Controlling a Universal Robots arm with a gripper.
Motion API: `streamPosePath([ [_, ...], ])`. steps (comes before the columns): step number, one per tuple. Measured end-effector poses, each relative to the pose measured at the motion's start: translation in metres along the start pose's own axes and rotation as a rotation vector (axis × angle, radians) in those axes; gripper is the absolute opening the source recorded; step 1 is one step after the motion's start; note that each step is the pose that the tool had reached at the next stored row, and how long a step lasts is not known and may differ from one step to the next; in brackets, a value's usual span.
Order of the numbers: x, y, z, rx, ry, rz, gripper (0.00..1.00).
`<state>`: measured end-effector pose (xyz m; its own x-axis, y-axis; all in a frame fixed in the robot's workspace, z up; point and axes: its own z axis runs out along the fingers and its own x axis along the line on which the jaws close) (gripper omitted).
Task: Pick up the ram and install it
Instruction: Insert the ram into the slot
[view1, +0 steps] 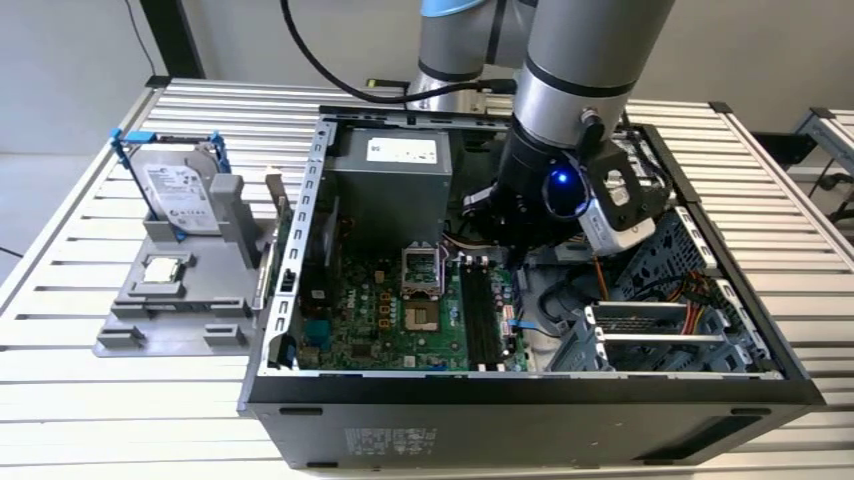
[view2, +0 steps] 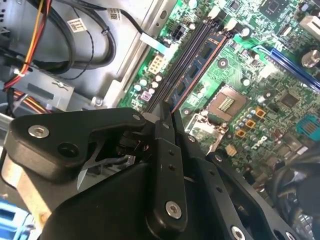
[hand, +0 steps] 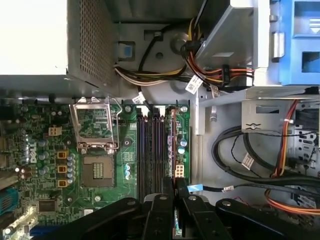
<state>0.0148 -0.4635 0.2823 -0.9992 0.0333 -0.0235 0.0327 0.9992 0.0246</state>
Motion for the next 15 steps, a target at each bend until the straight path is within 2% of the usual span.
streamPosePath([
  [15, 0.0007, -0.002, 0.0272, 0.0001, 0.0018, 0.0, 0.0],
])
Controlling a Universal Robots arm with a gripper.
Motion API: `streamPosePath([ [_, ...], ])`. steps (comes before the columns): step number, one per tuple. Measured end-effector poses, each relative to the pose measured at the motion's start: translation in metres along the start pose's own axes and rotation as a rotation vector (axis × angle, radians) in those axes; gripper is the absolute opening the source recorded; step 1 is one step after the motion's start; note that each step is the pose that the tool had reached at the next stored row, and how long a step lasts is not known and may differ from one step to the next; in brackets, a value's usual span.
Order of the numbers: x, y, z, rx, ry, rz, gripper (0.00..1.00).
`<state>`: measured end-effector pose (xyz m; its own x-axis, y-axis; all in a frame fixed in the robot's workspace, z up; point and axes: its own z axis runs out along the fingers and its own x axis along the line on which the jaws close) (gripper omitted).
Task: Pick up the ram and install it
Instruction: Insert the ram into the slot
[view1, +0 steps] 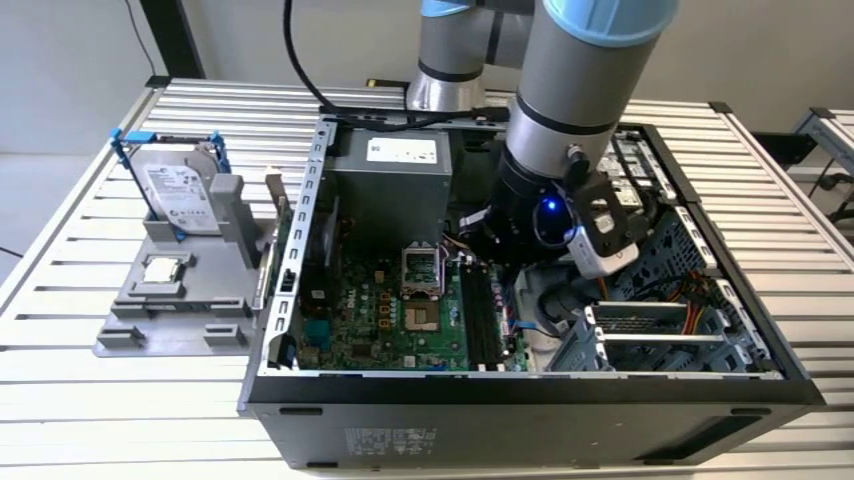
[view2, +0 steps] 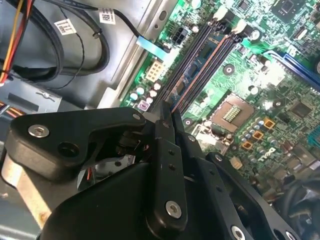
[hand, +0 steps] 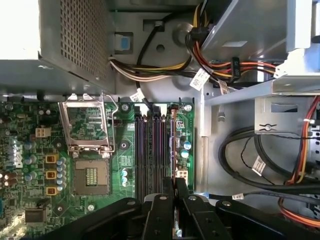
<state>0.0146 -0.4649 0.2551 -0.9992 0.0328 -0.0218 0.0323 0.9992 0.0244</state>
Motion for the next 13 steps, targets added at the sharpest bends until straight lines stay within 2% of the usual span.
streamPosePath([
  [13, 0.0004, -0.0033, 0.0229, 0.0002, 0.0055, 0.0, 0.0],
])
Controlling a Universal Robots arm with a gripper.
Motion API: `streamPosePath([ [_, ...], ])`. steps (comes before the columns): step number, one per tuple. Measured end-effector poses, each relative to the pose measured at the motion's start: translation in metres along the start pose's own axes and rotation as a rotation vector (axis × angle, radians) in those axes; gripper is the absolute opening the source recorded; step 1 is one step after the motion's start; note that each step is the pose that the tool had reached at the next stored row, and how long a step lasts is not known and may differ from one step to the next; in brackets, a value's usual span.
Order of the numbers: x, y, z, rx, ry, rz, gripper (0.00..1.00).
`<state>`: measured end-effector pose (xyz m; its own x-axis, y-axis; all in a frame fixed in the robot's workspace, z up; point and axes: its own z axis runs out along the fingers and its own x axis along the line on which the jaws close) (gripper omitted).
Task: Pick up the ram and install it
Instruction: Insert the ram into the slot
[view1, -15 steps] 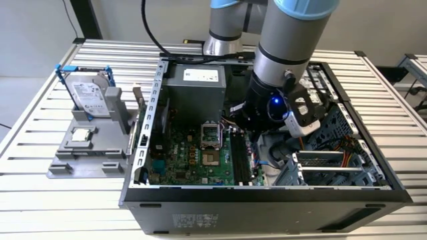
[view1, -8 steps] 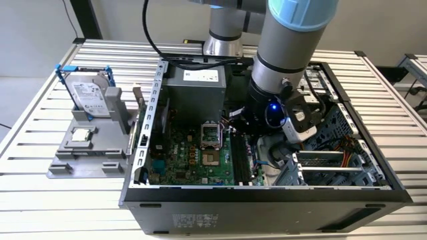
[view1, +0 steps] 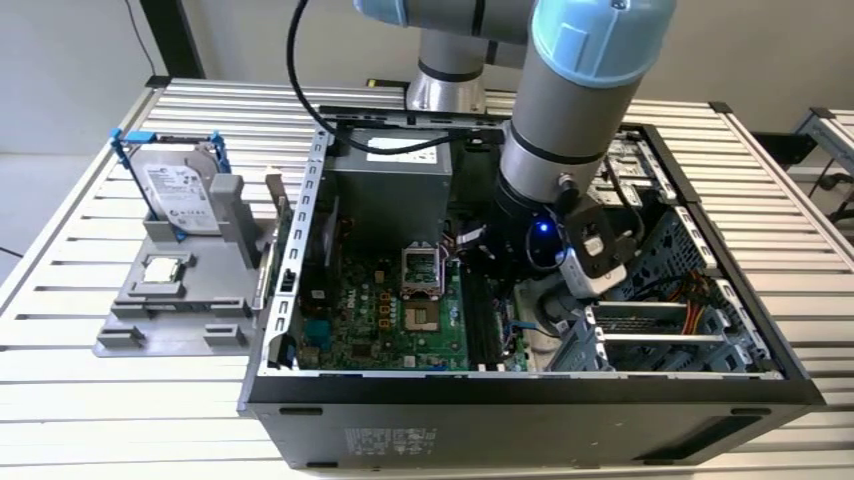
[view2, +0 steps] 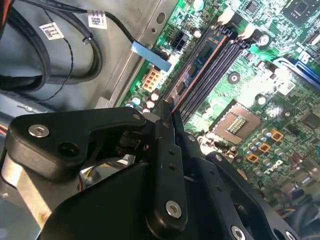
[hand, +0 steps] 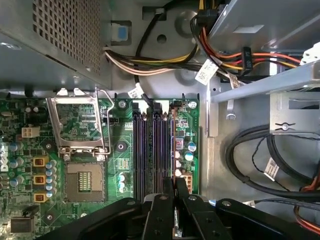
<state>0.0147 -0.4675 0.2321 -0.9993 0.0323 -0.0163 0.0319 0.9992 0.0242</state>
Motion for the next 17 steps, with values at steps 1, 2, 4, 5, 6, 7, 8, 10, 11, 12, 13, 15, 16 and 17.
streamPosePath([
  [1, 0.0, -0.0004, 0.0015, 0.0, 0.0006, 0.0, 0.0],
  [2, 0.0001, -0.0006, 0.0033, 0.0, 0.0011, 0.0, 0.0],
  [4, 0.0001, -0.0013, 0.0062, 0.0001, 0.0029, -0.001, 0.0],
  [5, 0.0001, -0.0017, 0.007, 0.0002, 0.0042, -0.002, 0.0],
  [6, 0.0001, -0.0019, 0.0073, 0.0003, 0.0054, -0.002, 0.0],
  [7, 0.0001, -0.0021, 0.0075, 0.0002, 0.0065, -0.003, 0.0],
  [8, 0.0001, -0.0024, 0.0074, 0.0003, 0.0074, -0.004, 0.0],
  [10, 0.0001, -0.0033, 0.0075, 0.0002, 0.0092, -0.007, 0.0],
  [11, 0.0, -0.0037, 0.0075, 0.0003, 0.0099, -0.007, 0.0],
  [12, 0.0, -0.0043, 0.0074, 0.0003, 0.0103, -0.007, 0.0],
  [13, 0.0, -0.0048, 0.0074, 0.0003, 0.0105, -0.008, 0.0],
  [15, 0.0001, -0.0051, 0.0075, 0.0003, 0.0105, -0.008, 0.0],
  [16, 0.0001, -0.0051, 0.0076, 0.0004, 0.0106, -0.008, 0.0],
  [17, 0.0002, -0.0051, 0.008, 0.0002, 0.0108, -0.008, 0.0],
])
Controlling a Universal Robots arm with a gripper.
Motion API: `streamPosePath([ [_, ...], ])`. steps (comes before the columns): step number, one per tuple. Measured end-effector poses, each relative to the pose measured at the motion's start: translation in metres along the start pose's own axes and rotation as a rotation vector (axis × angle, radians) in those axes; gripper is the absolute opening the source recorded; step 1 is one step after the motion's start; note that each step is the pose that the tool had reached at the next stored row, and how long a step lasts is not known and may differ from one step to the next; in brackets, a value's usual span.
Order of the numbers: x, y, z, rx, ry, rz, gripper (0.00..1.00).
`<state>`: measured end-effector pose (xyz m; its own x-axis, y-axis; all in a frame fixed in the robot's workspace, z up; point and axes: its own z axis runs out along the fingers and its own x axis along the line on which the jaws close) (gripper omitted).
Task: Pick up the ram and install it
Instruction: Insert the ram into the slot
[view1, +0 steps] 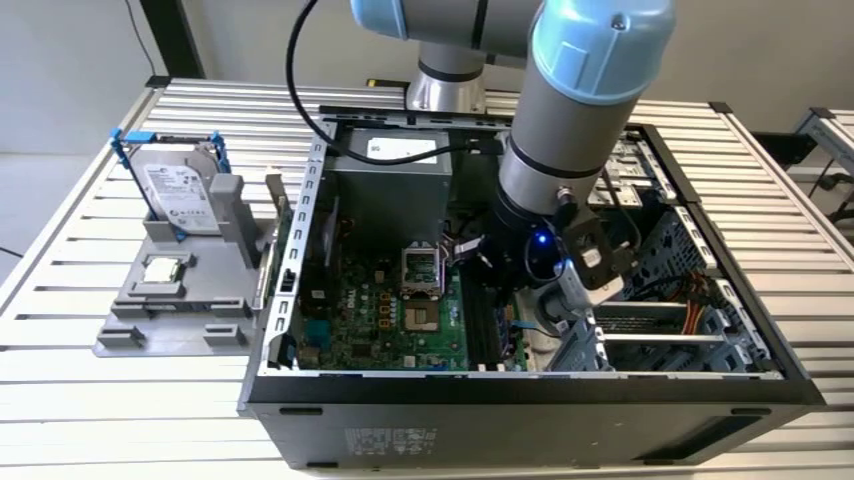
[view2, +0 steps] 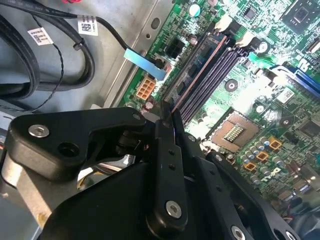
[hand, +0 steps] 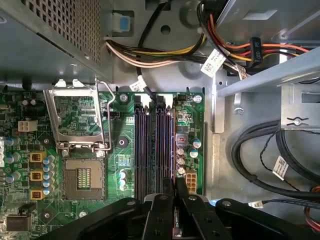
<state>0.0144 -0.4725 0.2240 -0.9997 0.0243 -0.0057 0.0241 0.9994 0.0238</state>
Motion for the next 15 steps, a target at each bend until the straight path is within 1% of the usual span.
streamPosePath([
  [7, 0.0004, -0.0002, 0.0037, 0.0007, 0.0009, -0.001, 0.0],
  [11, 0.0008, -0.0001, 0.0037, 0.0001, 0.0011, -0.003, 0.0],
  [13, 0.0008, 0.0, 0.0029, -0.0011, 0.001, -0.003, 0.0],
  [15, 0.0008, 0.0, 0.0012, -0.0001, 0.0013, -0.003, 0.0],
])
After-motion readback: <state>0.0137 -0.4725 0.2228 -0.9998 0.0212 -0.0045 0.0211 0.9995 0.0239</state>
